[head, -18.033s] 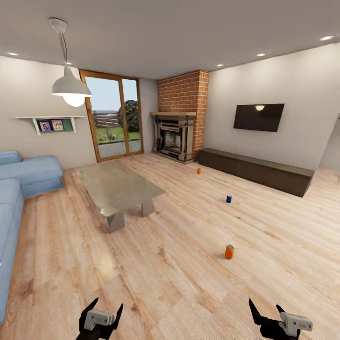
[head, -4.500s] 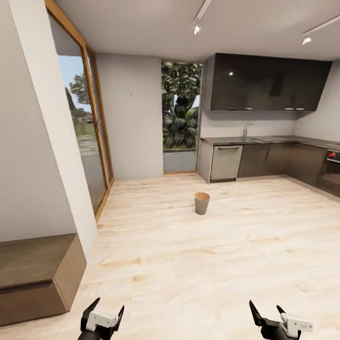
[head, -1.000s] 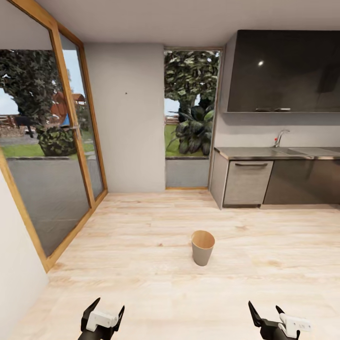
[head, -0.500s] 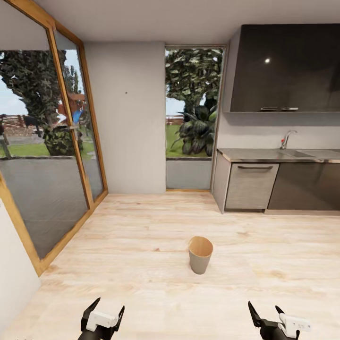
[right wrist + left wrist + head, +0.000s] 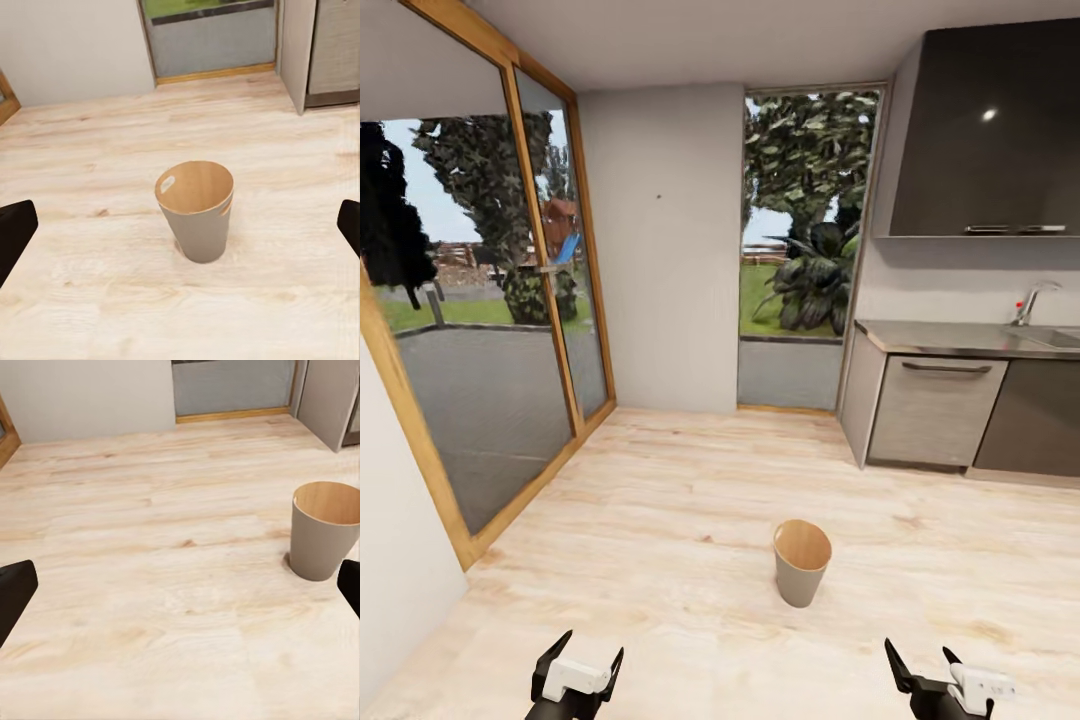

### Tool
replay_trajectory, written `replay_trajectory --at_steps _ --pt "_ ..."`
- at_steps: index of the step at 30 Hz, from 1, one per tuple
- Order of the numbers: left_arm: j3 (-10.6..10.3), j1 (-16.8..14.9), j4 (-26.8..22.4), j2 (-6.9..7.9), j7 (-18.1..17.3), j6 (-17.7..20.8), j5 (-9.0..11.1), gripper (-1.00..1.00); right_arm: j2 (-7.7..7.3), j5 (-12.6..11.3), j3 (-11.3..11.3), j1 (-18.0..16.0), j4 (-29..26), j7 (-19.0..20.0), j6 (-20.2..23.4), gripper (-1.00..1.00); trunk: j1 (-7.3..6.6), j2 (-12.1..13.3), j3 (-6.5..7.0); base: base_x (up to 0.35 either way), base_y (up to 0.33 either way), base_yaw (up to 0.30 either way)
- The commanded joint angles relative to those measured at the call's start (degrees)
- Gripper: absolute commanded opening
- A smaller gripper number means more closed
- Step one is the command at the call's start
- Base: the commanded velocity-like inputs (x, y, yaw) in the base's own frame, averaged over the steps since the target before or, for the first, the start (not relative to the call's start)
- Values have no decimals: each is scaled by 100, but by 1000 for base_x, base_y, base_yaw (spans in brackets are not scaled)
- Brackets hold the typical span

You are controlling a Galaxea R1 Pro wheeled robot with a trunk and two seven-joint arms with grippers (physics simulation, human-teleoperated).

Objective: Put the three can of soda from the living room inside the tash can in the kitchen.

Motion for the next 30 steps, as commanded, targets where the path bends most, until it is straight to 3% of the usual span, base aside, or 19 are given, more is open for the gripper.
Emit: replay_trajectory --at_steps 1,10,30 --pt "-2 0 0 0 0 0 0 100 0 13 0 1 0 0 0 100 0 0 0 200 -235 245" --pt "-5 0 0 8 -18 7 -2 100 0 56 -4 3 0 0 0 100 0 0 0 266 -130 116" --pt "1 0 2 9 -37 10 -6 100 0 294 0 6 12 0 0 100 0 0 0 325 17 3"
